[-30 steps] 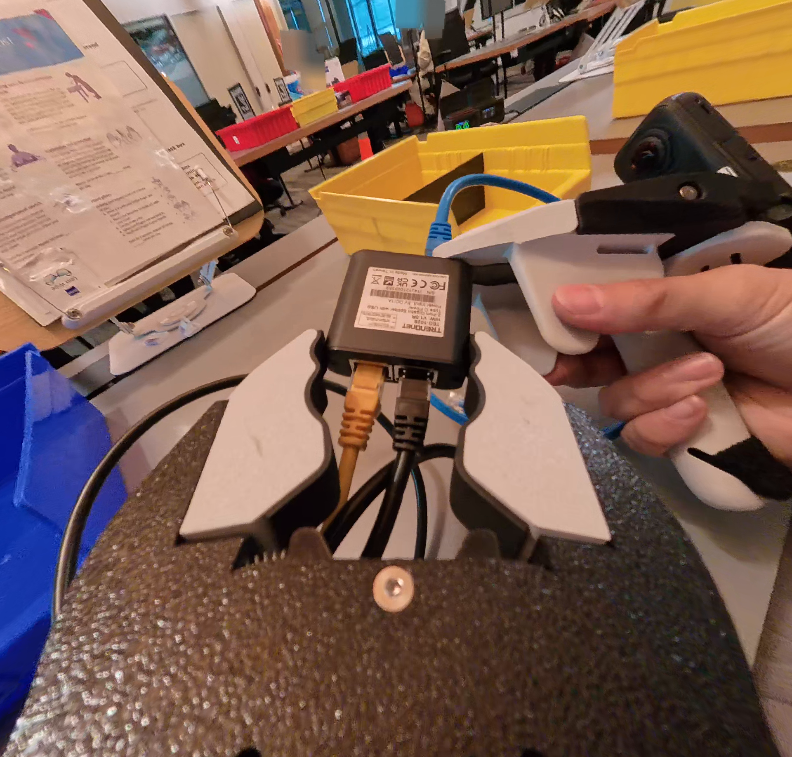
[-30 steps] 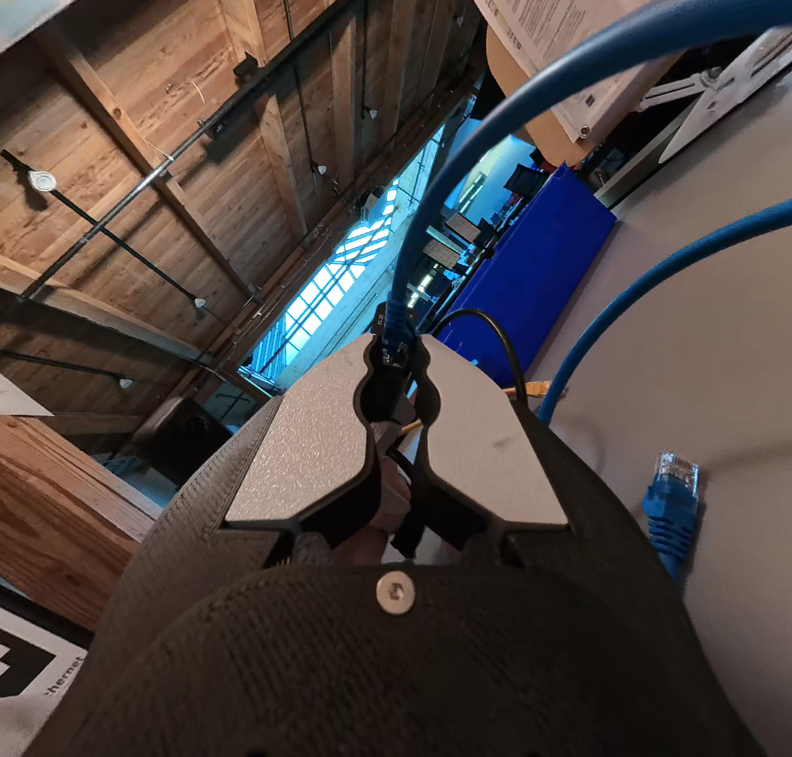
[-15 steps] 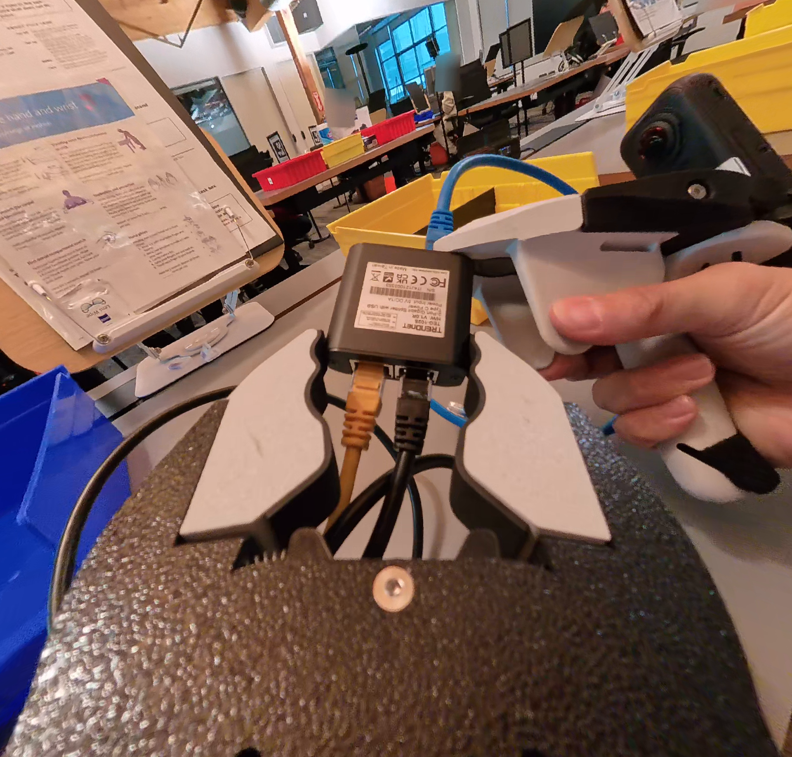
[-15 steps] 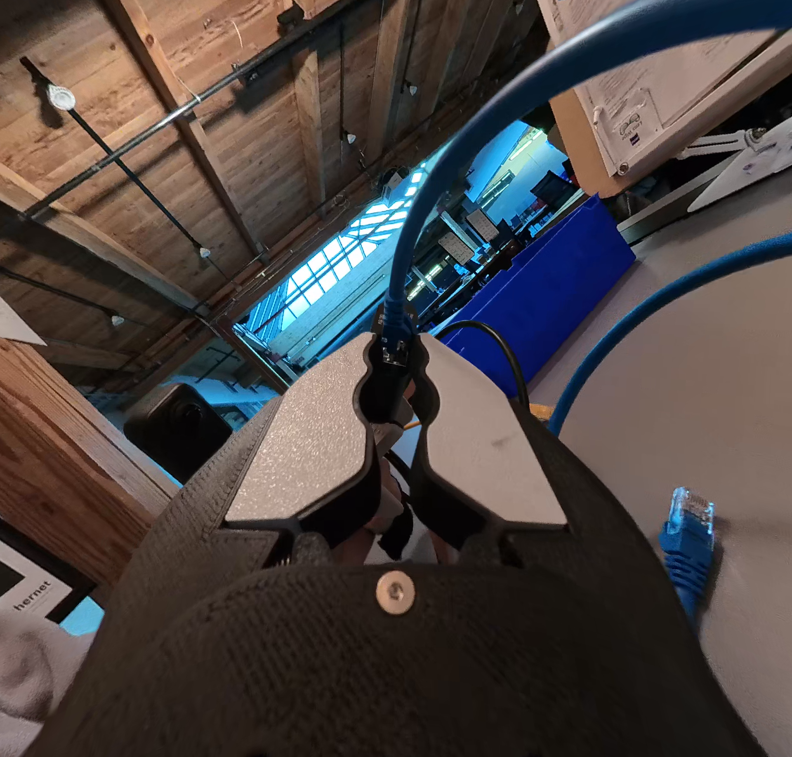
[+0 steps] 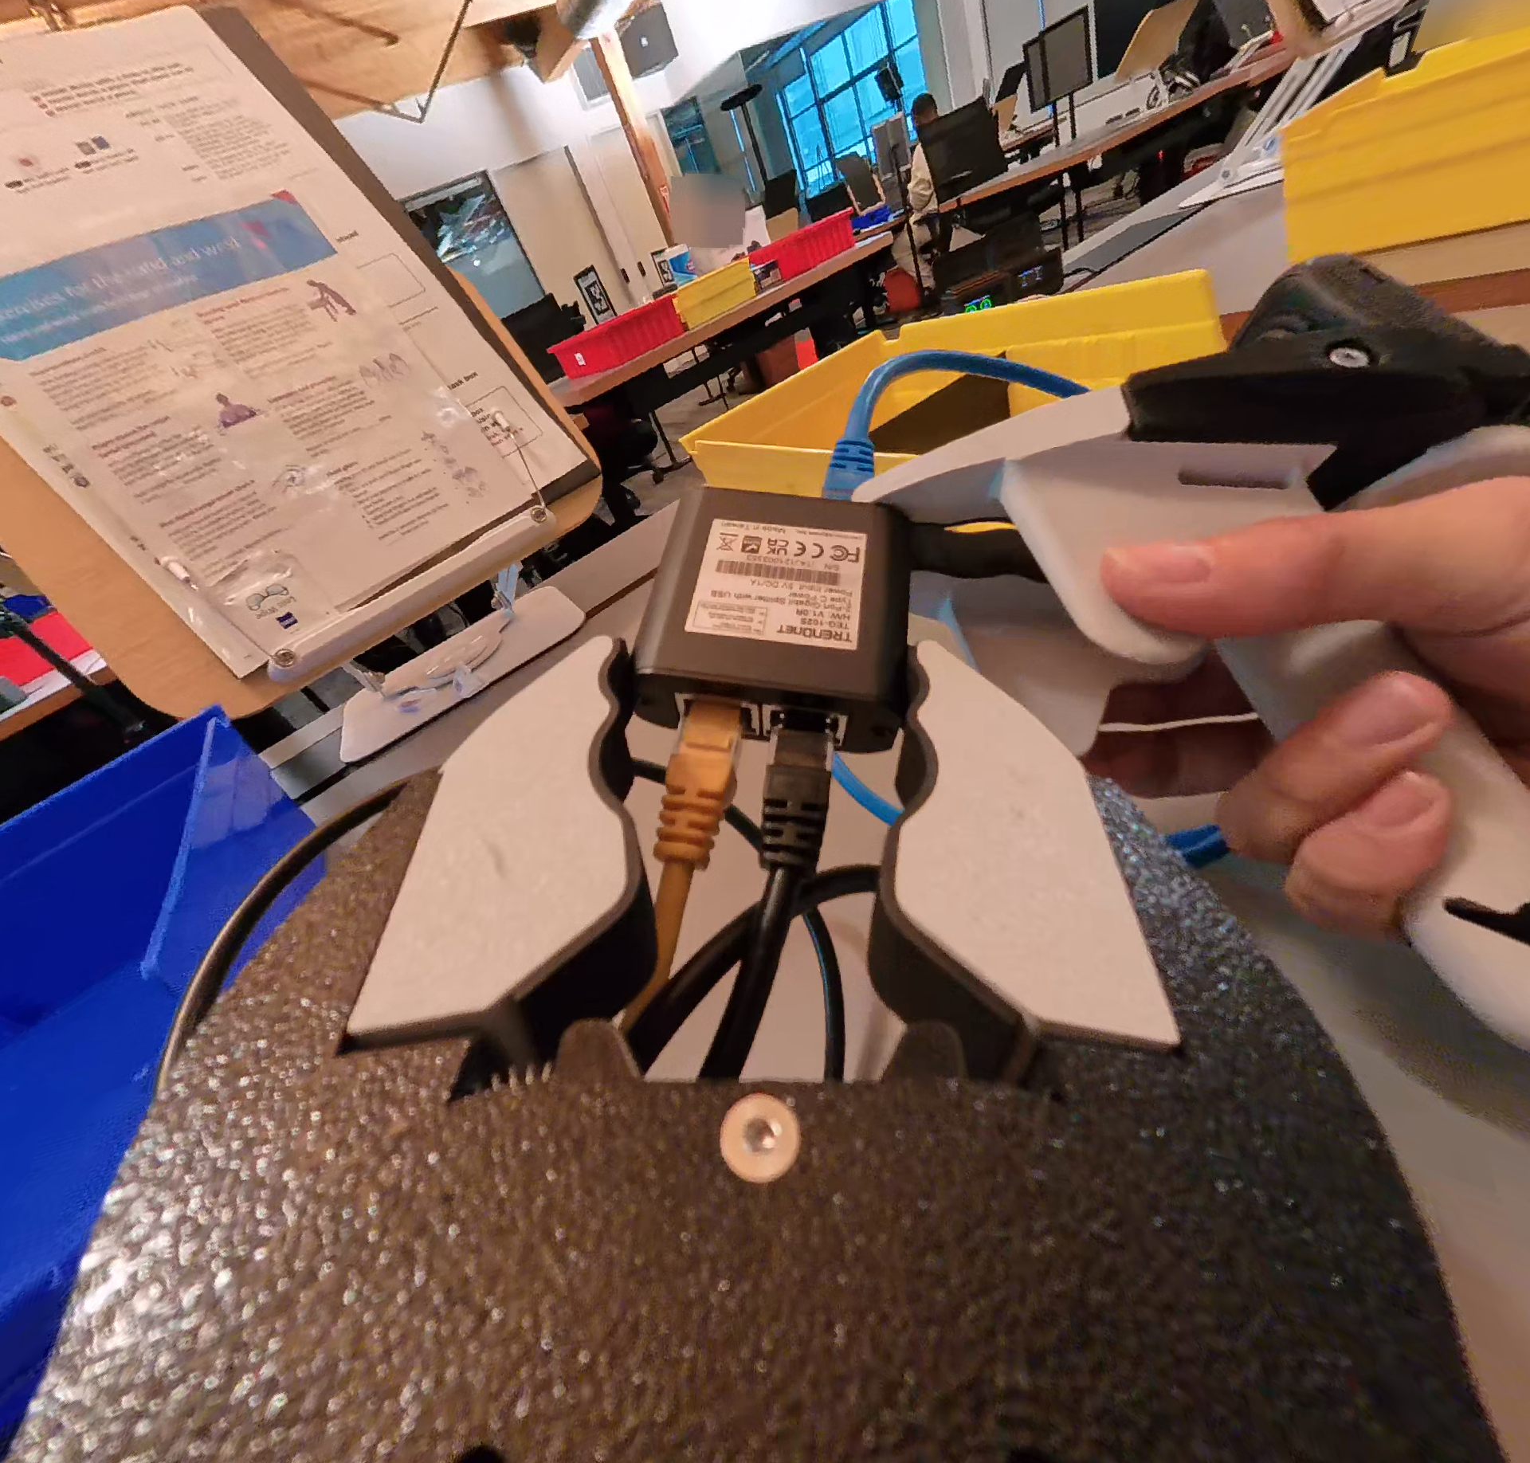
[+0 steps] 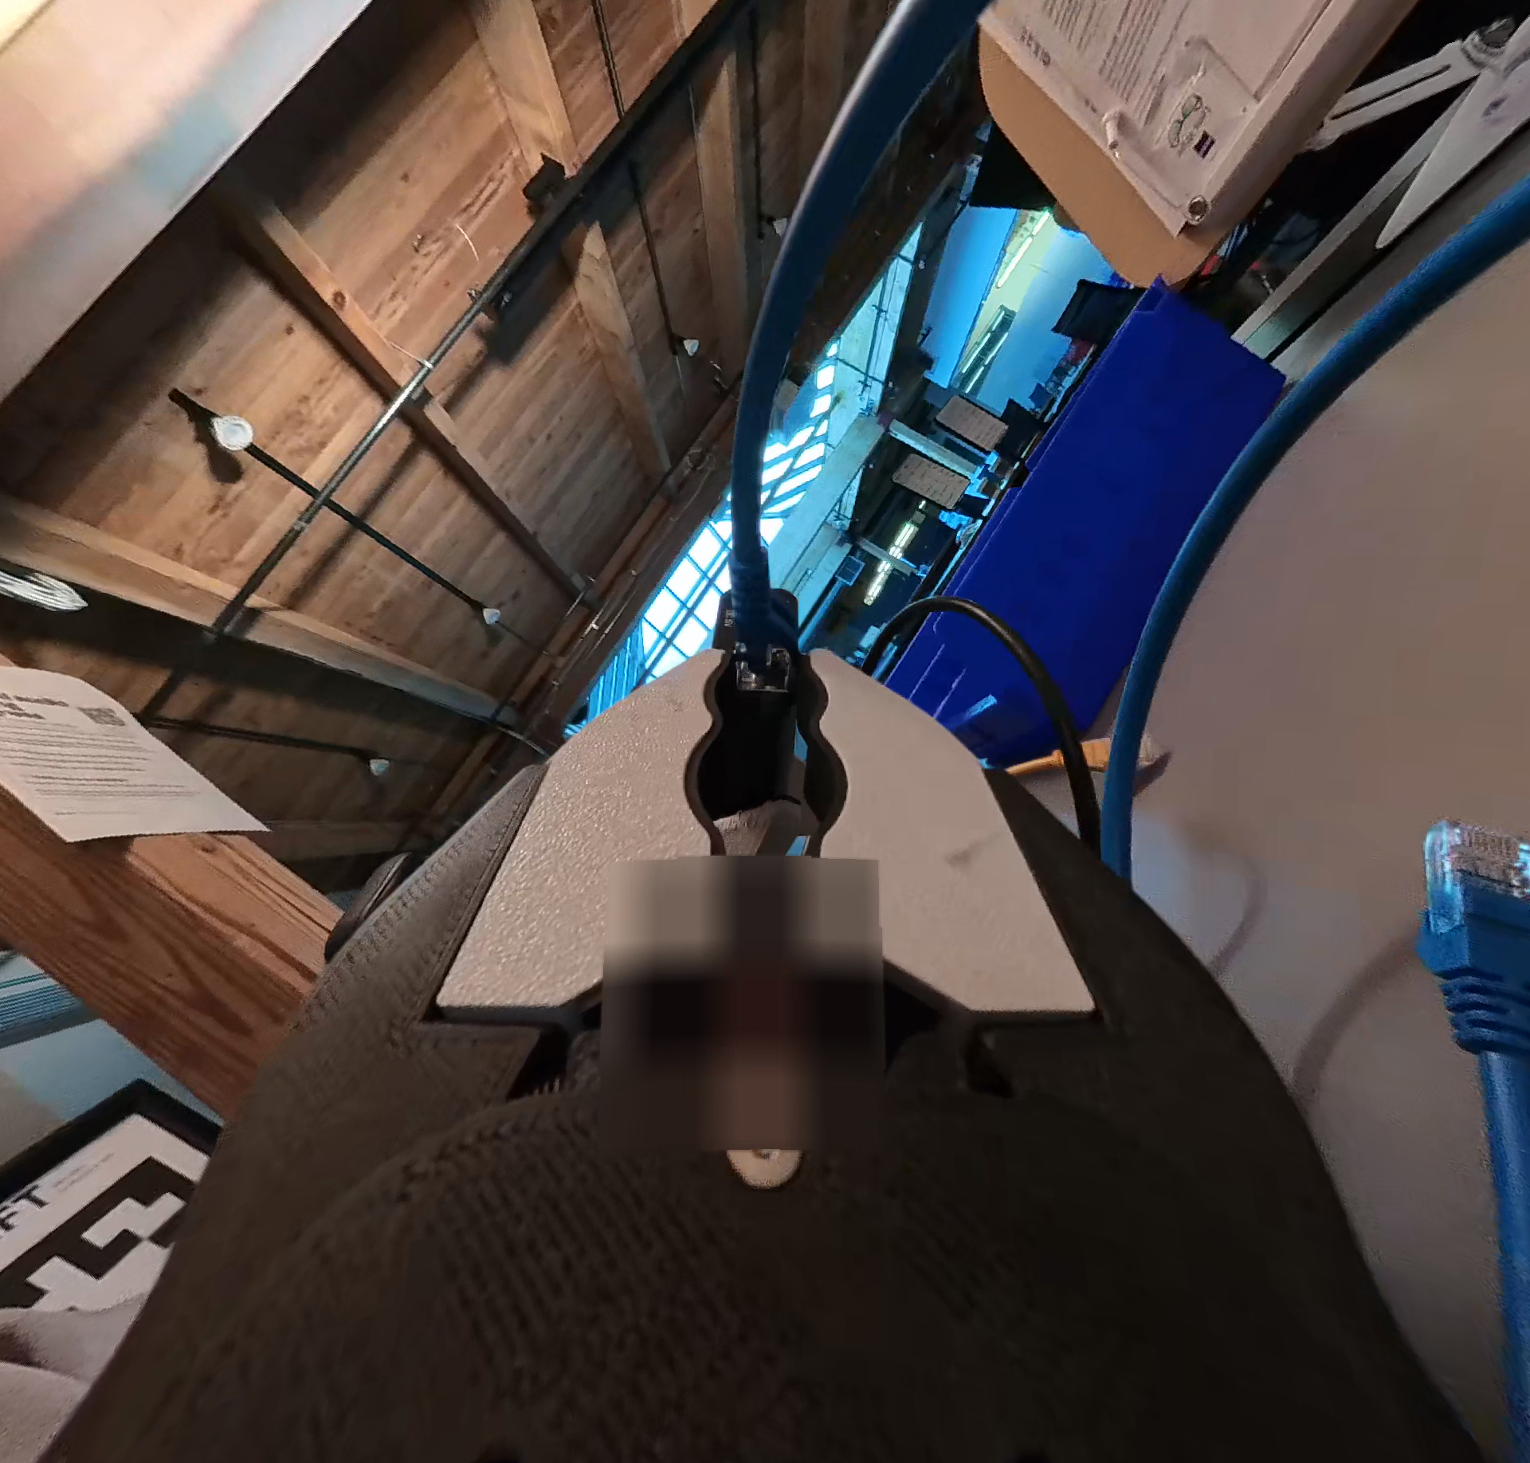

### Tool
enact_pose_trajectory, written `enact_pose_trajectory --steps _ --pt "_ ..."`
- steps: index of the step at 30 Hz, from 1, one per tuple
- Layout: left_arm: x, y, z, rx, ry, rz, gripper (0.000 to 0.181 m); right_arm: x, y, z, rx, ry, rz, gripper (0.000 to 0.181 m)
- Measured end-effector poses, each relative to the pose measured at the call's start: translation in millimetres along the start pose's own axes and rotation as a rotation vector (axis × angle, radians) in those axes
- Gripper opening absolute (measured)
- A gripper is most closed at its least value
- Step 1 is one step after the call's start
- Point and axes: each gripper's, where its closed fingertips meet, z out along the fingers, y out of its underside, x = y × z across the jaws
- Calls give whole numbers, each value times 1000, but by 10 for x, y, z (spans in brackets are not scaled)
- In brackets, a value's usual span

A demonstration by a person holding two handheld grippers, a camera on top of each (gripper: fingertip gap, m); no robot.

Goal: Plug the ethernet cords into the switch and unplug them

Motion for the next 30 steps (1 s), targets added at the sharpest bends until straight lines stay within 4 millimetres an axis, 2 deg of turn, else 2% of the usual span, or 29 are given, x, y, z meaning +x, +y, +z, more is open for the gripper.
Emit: enact_pose_trajectory --steps 6,9,12,18,26,30 --pt "15 9 -2 6 30 -5 61 5 1 1 29 -15 13 13" --pt "32 37 6 -11 20 13 61 36 2 -6 56 -40 84 14" --pt "47 67 17 -31 7 22 61 52 10 -20 38 -9 -40 13" --pt "52 102 27 -37 -22 -4 61 61 21 -15 -4 17 -128 12" --pt "35 69 26 14 -2 42 61 26 24 -18 2 -34 -64 12" --pt "37 22 17 19 -34 41 61 -39 8 -12 2 -41 -129 11"
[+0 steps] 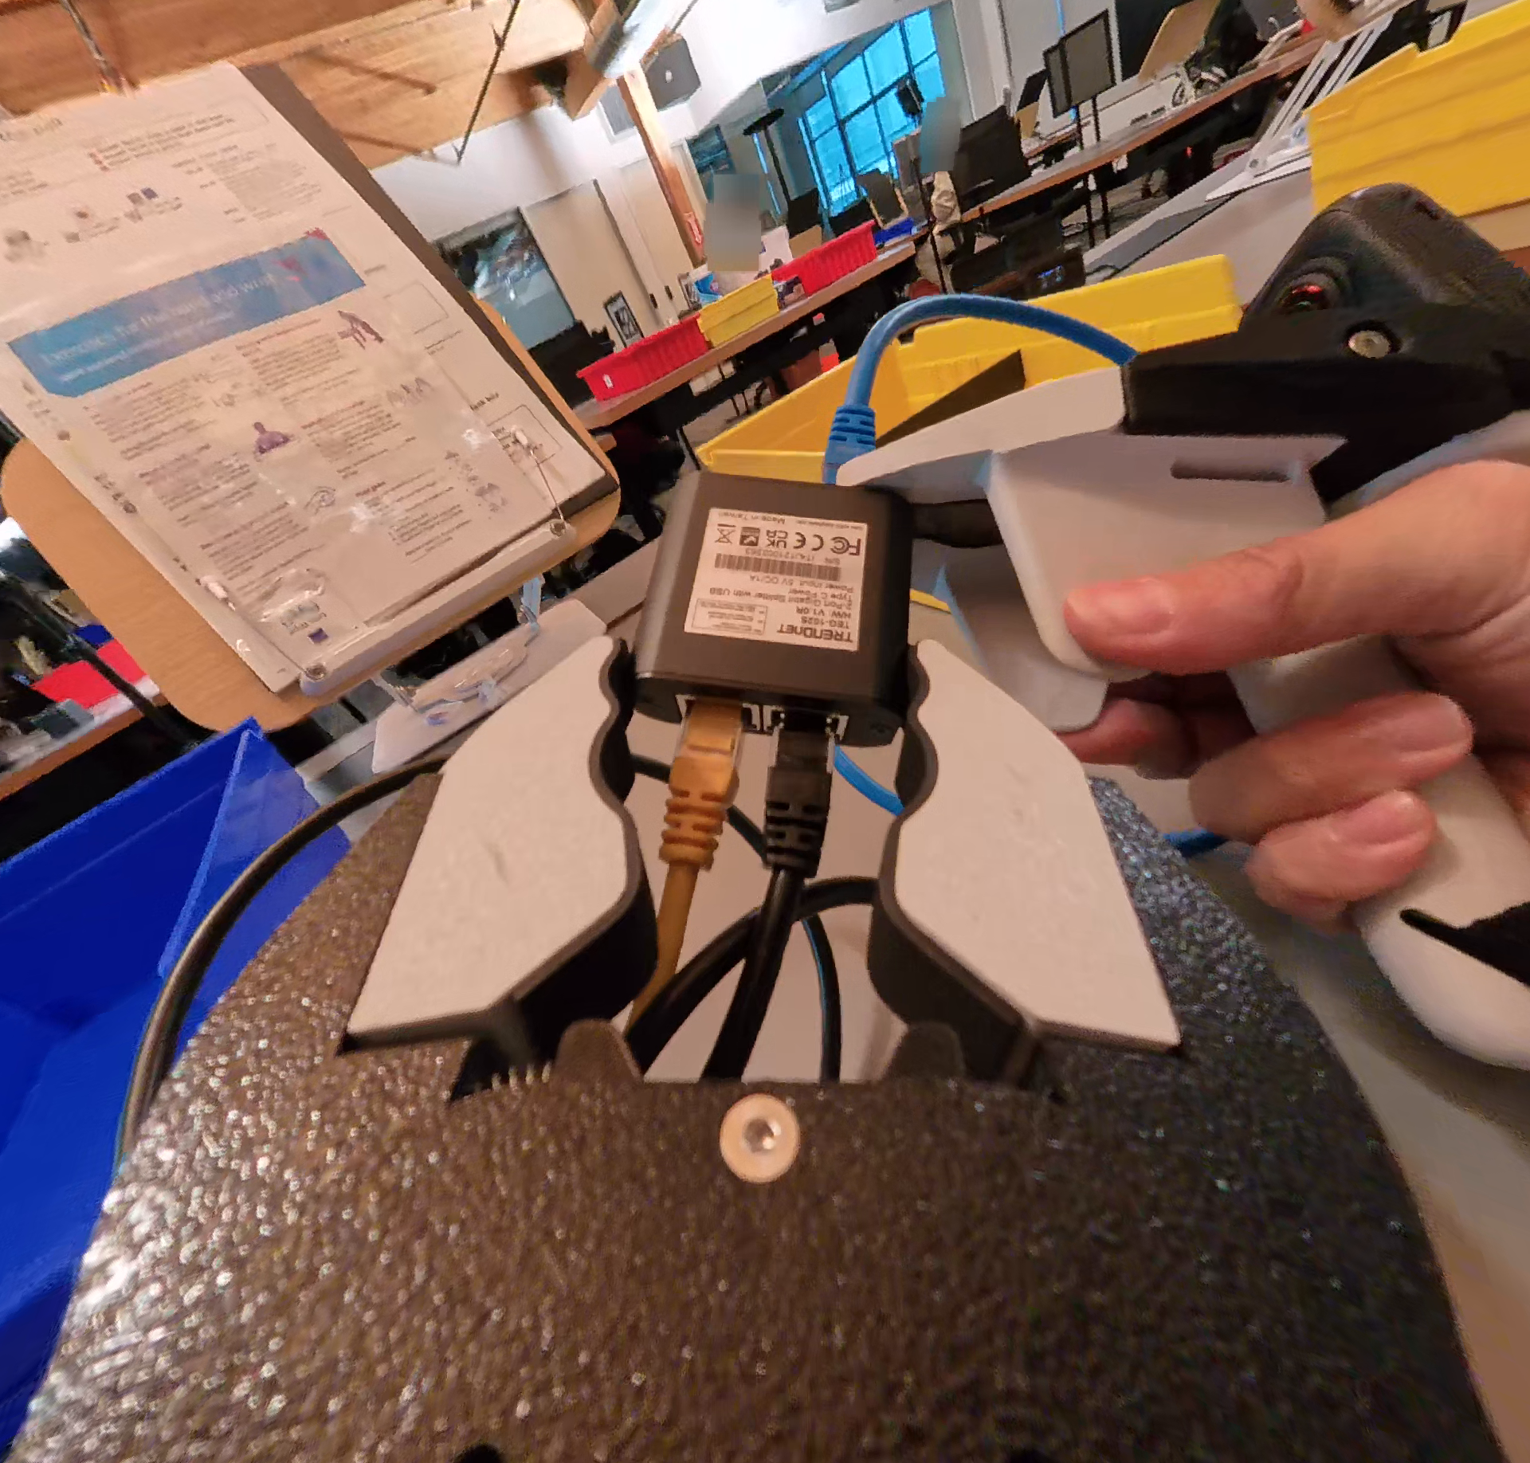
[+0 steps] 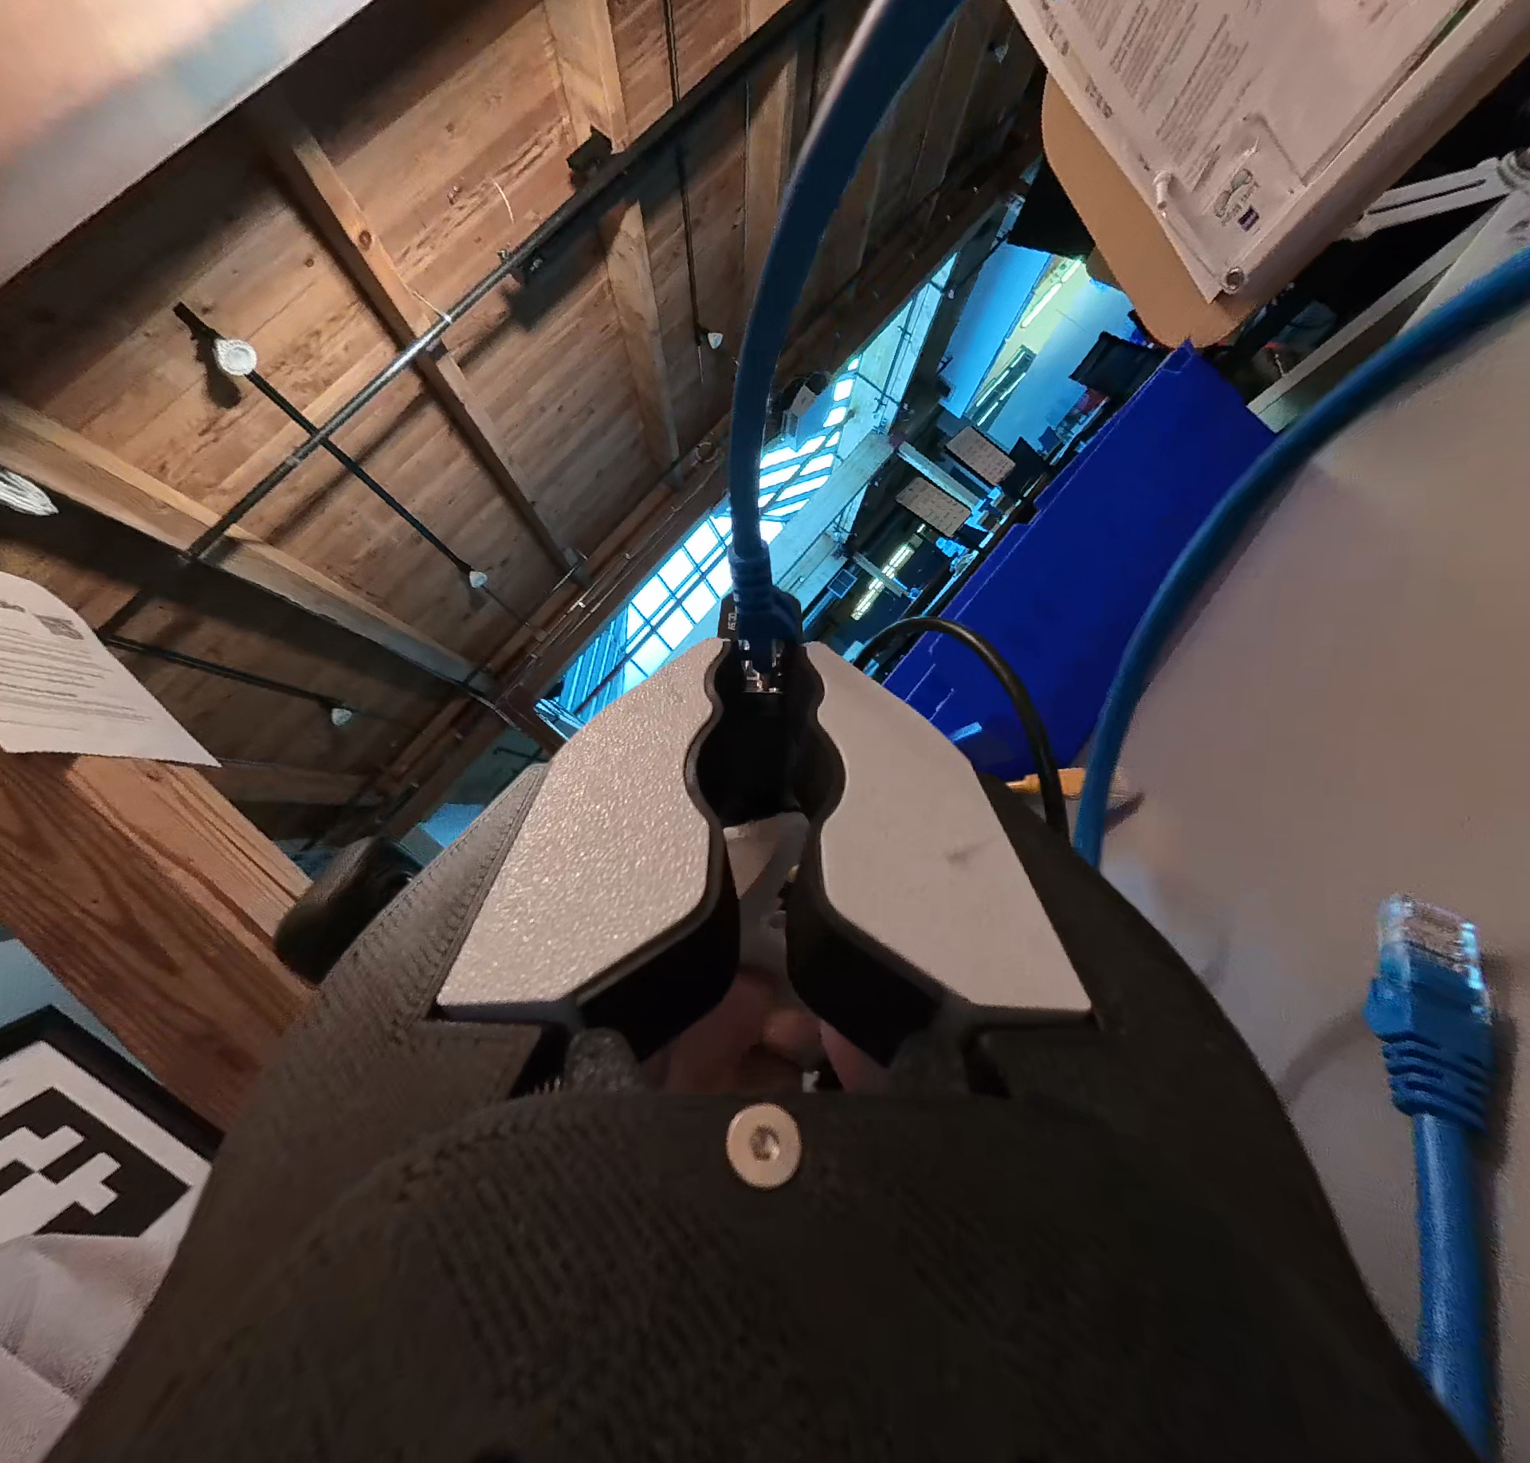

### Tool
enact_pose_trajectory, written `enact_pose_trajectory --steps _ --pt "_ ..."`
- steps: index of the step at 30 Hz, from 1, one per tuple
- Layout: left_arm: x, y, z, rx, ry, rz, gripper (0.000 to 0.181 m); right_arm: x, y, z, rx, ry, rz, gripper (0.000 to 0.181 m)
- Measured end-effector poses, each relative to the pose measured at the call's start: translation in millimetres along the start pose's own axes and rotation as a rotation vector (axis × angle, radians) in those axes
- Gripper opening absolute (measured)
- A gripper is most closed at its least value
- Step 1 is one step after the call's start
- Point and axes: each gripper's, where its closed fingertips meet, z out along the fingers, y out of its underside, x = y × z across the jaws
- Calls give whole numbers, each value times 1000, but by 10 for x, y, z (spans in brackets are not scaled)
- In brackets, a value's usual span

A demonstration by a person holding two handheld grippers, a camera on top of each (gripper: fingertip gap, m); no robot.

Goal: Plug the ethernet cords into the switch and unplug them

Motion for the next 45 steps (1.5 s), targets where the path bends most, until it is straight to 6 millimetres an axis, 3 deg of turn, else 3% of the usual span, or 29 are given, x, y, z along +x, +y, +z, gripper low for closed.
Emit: enact_pose_trajectory --steps 5,8,11,14,15,17,18,19,22,25,30,34,36,39,41,45 --pt "28 72 30 -57 3 -53 61 87 5 -19 -28 37 -81 11" --pt "3 43 20 -54 -34 38 61 55 2 -11 -58 29 -131 12" --pt "7 32 28 -36 -18 12 61 43 -9 -8 -80 34 -189 11" --pt "38 29 35 -29 63 -154 61 28 -19 -9 -81 41 -220 12" --pt "21 21 24 -24 44 -125 61 15 -30 -2 -83 44 -233 12" --pt "-65 29 -23 -29 -60 52 61 -36 -308 -32 13 39 -229 11" --pt "-78 21 -38 -22 -68 69 61 -70 -499 -61 62 36 -259 11" --pt "-79 -12 -50 -5 -52 14 61 -129 -556 -61 47 17 -310 11" --pt "-217 -77 -85 3 -61 -75 61 -303 -359 -18 -34 -16 -362 11" --pt "-389 -7 -121 -14 -88 -50 61 -413 -362 54 -178 7 -506 11" --pt "-520 108 -147 -40 -86 -133 61 -681 -893 62 -270 32 -691 11" --pt "-495 98 -144 -37 -61 -117 61 -774 -1168 35 -427 29 -747 11" --pt "-477 117 -135 -45 -51 -115 61 -639 -1357 18 -494 90 -841 11" --pt "-458 142 -128 -53 -38 -108 61 -127 -1662 -119 -638 261 -910 11" --pt "-461 142 -131 -52 -32 -109 61 257 -1789 -277 -740 372 -878 12" --pt "-508 155 -143 -52 -34 -127 61 800 -1870 -532 -857 500 -781 11"
